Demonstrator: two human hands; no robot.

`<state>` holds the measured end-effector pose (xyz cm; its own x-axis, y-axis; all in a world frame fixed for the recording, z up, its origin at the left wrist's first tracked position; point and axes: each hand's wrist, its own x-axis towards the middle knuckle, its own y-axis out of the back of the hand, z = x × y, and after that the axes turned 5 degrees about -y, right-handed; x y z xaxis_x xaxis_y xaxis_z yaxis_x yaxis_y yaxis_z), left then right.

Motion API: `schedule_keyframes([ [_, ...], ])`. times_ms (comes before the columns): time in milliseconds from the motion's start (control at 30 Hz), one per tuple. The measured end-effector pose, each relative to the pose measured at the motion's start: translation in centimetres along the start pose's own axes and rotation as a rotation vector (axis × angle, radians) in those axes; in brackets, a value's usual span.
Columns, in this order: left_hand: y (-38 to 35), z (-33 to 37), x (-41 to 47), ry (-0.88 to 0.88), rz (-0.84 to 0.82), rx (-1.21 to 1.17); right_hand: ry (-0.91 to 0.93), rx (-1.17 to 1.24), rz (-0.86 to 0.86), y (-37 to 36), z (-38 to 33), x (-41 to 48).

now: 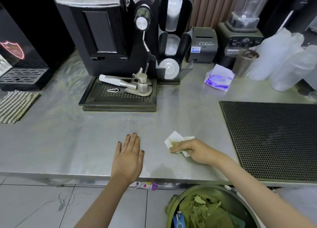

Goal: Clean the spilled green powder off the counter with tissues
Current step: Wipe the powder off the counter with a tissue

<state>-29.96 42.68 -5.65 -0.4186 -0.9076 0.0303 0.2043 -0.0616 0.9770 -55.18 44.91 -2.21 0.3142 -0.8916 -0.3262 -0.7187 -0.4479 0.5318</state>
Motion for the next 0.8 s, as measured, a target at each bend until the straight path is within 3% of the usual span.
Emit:
schedule_keyframes([
  [133,-0.2,0.0,0.0,0.005,0.003,0.011,0.03,0.14,0.355,3.7,-1.1,1.9],
  [233,-0.1,0.0,0.1,0.008,0.001,0.011,-0.063,0.013,0.552,6.5,-0.1,6.0],
  [400,0.0,0.1,0.0,0.018,-0.019,0.01,-0.132,-0.193,0.451,4.7,1.8,8.4],
  [633,0.1,0.0,0.0,0.003,-0.033,0.009,-0.133,-0.156,0.323,2.9,0.2,6.0],
  [800,0.3,-0.1,-0.1,-0.003,-0.05,0.005,-0.188,-0.074,0.33,0.7,-0.7,4.4],
])
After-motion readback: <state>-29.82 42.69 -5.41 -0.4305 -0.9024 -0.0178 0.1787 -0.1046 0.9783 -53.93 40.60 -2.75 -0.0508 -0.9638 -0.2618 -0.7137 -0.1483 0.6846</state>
